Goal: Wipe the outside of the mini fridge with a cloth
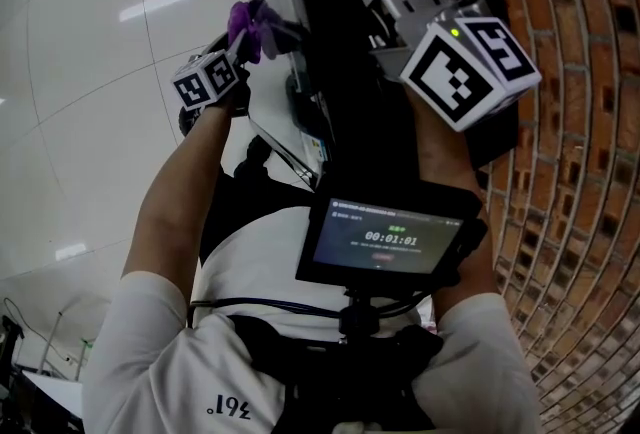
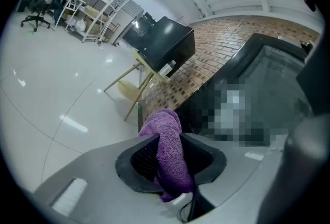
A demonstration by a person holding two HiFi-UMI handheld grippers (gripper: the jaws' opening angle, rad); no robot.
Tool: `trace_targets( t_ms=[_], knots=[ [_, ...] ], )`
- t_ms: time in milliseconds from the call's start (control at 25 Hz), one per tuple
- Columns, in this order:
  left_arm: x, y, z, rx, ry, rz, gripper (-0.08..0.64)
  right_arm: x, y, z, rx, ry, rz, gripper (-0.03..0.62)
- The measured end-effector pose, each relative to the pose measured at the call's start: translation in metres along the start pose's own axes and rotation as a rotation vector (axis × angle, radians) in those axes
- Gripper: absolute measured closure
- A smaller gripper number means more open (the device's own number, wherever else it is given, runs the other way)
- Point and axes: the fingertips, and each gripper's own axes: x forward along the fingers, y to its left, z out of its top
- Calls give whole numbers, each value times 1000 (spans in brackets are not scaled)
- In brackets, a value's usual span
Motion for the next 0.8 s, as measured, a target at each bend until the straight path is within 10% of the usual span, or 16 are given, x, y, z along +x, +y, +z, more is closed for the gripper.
trace_targets(
  t_ms=[440,800],
  knots=[
    [21,41,-20,-13,77,96,443,0,-7,-5,4,5,-3,502],
    [-22,-23,26,-68,-69,-41,443,-2,-5,-3,2,-9,9,502]
  ],
)
